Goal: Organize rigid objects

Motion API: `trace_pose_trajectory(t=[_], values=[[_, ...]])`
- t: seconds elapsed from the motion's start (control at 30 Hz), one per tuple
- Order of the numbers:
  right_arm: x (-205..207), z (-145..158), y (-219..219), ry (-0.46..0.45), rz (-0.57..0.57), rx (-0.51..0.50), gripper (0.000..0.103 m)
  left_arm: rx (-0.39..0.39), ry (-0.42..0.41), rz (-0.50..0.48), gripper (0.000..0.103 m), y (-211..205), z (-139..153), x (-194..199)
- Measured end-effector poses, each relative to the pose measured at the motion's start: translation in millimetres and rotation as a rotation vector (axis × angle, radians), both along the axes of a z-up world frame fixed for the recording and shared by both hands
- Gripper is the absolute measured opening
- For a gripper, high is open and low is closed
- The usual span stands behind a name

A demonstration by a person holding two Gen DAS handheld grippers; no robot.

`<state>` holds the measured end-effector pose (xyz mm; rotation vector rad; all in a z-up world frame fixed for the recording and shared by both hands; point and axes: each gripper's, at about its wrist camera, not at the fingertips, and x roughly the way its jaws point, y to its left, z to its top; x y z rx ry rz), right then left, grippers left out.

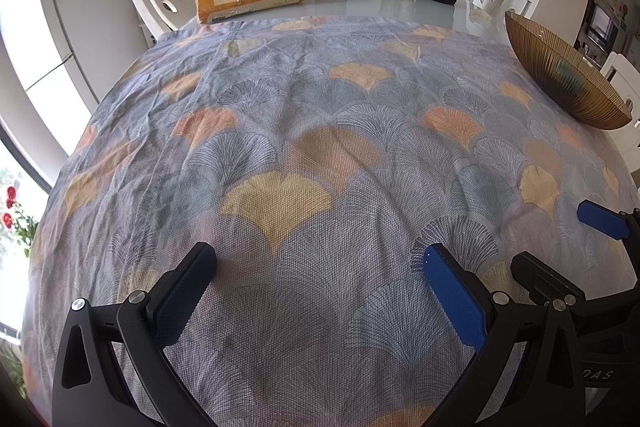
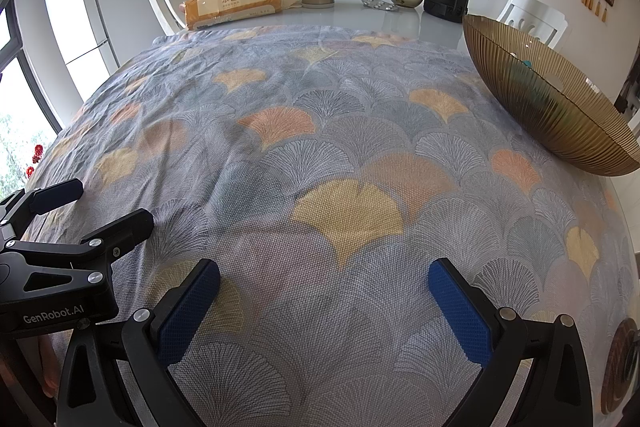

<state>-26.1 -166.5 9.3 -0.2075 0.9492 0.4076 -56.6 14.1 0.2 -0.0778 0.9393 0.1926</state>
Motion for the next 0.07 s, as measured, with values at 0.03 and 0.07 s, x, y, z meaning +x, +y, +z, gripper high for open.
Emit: trace_pose_trajectory(t=[0.03,0.07], values=[[-0.2,0.0,0.8,0.0,0.0,0.0,0.103,0.0,0.0,0.0,0.103,0.2,-0.1,-0.2],[-0.2,0.0,0.9,0.0,0.0,0.0,0.103,0.0,0.0,0.0,0.103,0.2,-0.1,-0.1]])
